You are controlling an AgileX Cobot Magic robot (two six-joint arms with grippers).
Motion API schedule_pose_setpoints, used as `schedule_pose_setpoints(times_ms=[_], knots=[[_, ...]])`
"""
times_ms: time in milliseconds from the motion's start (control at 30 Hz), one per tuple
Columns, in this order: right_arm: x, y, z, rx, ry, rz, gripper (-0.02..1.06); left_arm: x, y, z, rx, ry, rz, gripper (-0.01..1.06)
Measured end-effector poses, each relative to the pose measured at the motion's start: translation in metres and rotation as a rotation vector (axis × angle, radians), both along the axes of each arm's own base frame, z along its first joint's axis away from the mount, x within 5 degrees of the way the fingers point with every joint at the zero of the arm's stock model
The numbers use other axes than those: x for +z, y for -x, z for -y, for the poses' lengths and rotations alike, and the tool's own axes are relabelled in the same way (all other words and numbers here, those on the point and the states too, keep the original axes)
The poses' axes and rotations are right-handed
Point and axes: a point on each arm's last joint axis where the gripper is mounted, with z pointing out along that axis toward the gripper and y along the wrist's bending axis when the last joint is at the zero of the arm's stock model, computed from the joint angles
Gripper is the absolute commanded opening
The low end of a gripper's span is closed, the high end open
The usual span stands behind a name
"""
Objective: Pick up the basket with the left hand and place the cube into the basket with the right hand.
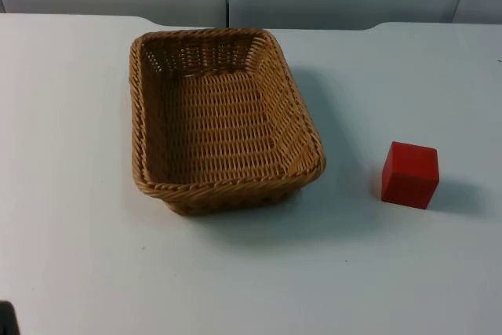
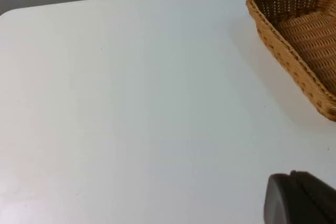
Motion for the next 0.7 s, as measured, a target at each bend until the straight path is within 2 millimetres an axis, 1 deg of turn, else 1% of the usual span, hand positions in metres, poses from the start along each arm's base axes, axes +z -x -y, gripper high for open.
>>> schedule_pose_setpoints(times_ms=[67,100,133,200,267,300,333,400,433,467,533,567,600,700], knots=[[0.0,0.0,0.0,0.0,0.0,0.0,0.0,0.001,0.0,0.002,-0.015,0.022,0.006,0.0],[0.0,0.0,0.0,0.0,0.0,0.0,0.0,0.007,0.002,0.005,-0.04,0.047,0.037,0.0],[0.0,0.0,0.0,0.0,0.0,0.0,0.0,0.007,0.002,0.005,-0.04,0.047,0.037,0.0],[0.0,0.0,0.0,0.0,0.0,0.0,0.0,0.024,0.005,0.014,-0.117,0.129,0.101,0.0],[0.0,0.0,0.0,0.0,0.0,0.0,0.0,0.047,0.002,0.026,-0.221,0.244,0.117,0.0],[0.0,0.0,0.0,0.0,0.0,0.0,0.0,0.047,0.002,0.026,-0.221,0.244,0.117,0.0],[0.0,0.0,0.0,0.0,0.0,0.0,0.0,0.056,-0.005,0.033,-0.264,0.293,0.081,0.0],[0.0,0.0,0.0,0.0,0.0,0.0,0.0,0.065,-0.031,0.044,-0.322,0.344,-0.046,0.0],[0.0,0.0,0.0,0.0,0.0,0.0,0.0,0.064,-0.055,0.052,-0.357,0.369,-0.151,0.0],[0.0,0.0,0.0,0.0,0.0,0.0,0.0,0.064,-0.055,0.052,-0.357,0.369,-0.151,0.0],[0.0,0.0,0.0,0.0,0.0,0.0,0.0,0.054,-0.093,0.065,-0.404,0.416,-0.331,0.0],[0.0,0.0,0.0,0.0,0.0,0.0,0.0,0.05,-0.108,0.072,-0.445,0.453,-0.398,0.0],[0.0,0.0,0.0,0.0,0.0,0.0,0.0,0.05,-0.108,0.072,-0.445,0.453,-0.398,0.0],[0.0,0.0,0.0,0.0,0.0,0.0,0.0,0.023,-0.158,0.092,-0.546,0.598,-0.612,0.0]])
